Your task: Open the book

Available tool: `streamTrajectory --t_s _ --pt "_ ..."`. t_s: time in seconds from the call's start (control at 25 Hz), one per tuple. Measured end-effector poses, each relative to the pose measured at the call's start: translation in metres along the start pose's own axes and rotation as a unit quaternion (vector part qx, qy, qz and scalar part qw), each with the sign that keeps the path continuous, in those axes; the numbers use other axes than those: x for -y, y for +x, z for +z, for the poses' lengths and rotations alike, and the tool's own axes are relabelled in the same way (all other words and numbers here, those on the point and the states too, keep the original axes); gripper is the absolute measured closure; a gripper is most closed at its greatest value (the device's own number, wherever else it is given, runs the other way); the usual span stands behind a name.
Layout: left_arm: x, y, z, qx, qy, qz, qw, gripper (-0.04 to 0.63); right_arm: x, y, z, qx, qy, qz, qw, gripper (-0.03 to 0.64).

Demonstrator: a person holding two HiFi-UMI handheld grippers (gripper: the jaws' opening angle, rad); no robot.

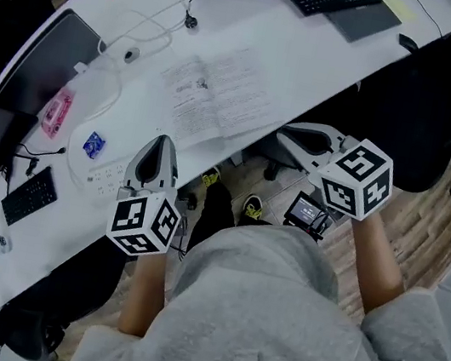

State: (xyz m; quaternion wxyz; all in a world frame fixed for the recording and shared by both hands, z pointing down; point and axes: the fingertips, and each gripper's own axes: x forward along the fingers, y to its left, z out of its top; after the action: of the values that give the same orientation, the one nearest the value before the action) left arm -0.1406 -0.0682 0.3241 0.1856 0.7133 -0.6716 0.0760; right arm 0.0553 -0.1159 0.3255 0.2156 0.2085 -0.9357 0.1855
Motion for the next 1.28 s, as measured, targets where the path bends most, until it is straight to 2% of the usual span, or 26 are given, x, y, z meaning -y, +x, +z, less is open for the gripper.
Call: streamTrajectory --t_s 0.2,0.32,0.48,0.56,0.72,0.84,1.08,1.28 --pt "0.012 0.001 0.010 0.007 0.008 -0.015 0.9998 0.581 0.029 -0.064 -0.003 0.001 -0.029 -0.078 0.997 0.566" --pt "0.018 0.001 0.015 0.011 0.013 -0.021 0.9996 0.581 0.036 -0.093 -0.007 0.006 -0.031 -0.109 0.994 0.566" --pt "0.022 0.001 0.019 0.017 0.015 -0.025 0.9994 0.581 0.046 -0.123 -0.014 -0.021 -0.074 -0.149 0.986 0.566" --pt "0.024 0.000 0.020 0.019 0.015 -0.027 0.9993 0.581 0.049 -0.137 -0.011 -0.015 -0.078 -0.164 0.983 0.566" --pt "0.030 -0.001 0.023 0.022 0.019 -0.031 0.9991 0.581 0.051 -0.144 0.003 0.045 -0.066 -0.190 0.979 0.566" --pt "0.033 -0.001 0.027 0.023 0.021 -0.033 0.9990 0.581 0.053 -0.138 0.008 0.099 -0.041 -0.217 0.970 0.568" --pt "0.030 -0.003 0.026 0.023 0.023 -0.023 0.9992 0.581 0.054 -0.127 0.019 0.181 -0.001 -0.243 0.953 0.568" --pt "0.025 -0.003 0.025 0.026 0.023 -0.010 0.9994 0.581 0.054 -0.123 0.031 0.227 -0.009 -0.262 0.938 0.568"
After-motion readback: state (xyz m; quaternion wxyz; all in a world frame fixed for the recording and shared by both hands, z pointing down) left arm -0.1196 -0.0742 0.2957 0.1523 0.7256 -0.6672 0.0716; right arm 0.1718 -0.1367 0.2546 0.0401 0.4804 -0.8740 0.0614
